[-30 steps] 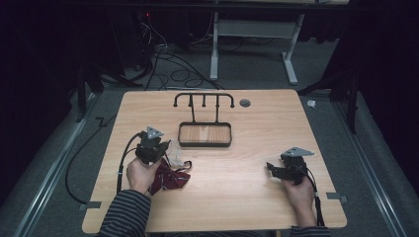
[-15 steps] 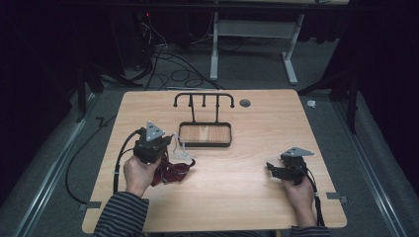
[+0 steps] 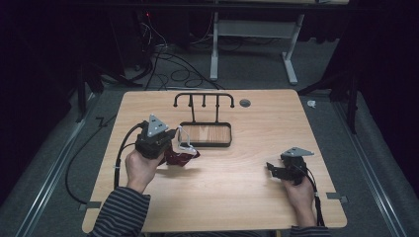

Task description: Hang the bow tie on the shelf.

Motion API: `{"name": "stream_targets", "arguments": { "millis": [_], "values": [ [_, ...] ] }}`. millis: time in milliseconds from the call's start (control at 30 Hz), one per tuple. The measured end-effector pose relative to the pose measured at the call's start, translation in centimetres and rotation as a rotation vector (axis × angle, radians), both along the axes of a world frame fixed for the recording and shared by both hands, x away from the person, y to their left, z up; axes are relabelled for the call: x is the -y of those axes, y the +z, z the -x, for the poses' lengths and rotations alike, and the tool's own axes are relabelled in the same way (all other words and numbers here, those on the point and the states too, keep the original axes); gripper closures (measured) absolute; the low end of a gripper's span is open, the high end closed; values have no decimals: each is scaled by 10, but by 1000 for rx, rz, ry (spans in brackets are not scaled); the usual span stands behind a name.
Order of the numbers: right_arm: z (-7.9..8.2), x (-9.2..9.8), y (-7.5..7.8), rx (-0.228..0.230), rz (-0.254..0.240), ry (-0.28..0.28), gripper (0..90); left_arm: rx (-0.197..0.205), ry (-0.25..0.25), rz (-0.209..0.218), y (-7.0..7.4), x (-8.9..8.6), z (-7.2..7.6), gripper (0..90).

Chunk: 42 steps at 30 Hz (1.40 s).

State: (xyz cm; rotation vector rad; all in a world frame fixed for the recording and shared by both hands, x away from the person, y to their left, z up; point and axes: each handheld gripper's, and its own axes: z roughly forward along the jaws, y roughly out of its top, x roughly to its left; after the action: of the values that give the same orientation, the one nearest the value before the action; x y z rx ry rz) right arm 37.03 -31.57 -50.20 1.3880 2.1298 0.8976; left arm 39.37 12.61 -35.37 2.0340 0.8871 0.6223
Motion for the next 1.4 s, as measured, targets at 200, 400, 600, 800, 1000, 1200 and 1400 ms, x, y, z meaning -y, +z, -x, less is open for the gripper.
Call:
{"name": "stream_targets", "arguments": {
  "millis": [200, 400, 600, 800, 1000, 1200, 1400],
  "values": [
    [0, 0, 0, -2, 1, 0, 317, -6, -36, 42, 8, 4, 0, 897],
    [0, 0, 0, 0, 0, 0, 317, 3, -63, 47, 16, 10, -1, 897],
    [0, 0, 0, 0, 0, 0, 317, 15, -88, 35, 22, 18, -3, 897],
    [0, 0, 0, 0, 0, 0, 317, 30, -110, 32, 28, 26, -6, 896],
    [0, 0, 0, 0, -1, 1, 317, 32, -122, 26, 32, 34, -14, 895],
    [0, 0, 0, 0, 0, 1, 316, 37, -128, 33, 36, 41, -21, 896],
    [0, 0, 0, 0, -2, 2, 316, 45, -132, 31, 43, 48, -30, 895]
  ]
}}
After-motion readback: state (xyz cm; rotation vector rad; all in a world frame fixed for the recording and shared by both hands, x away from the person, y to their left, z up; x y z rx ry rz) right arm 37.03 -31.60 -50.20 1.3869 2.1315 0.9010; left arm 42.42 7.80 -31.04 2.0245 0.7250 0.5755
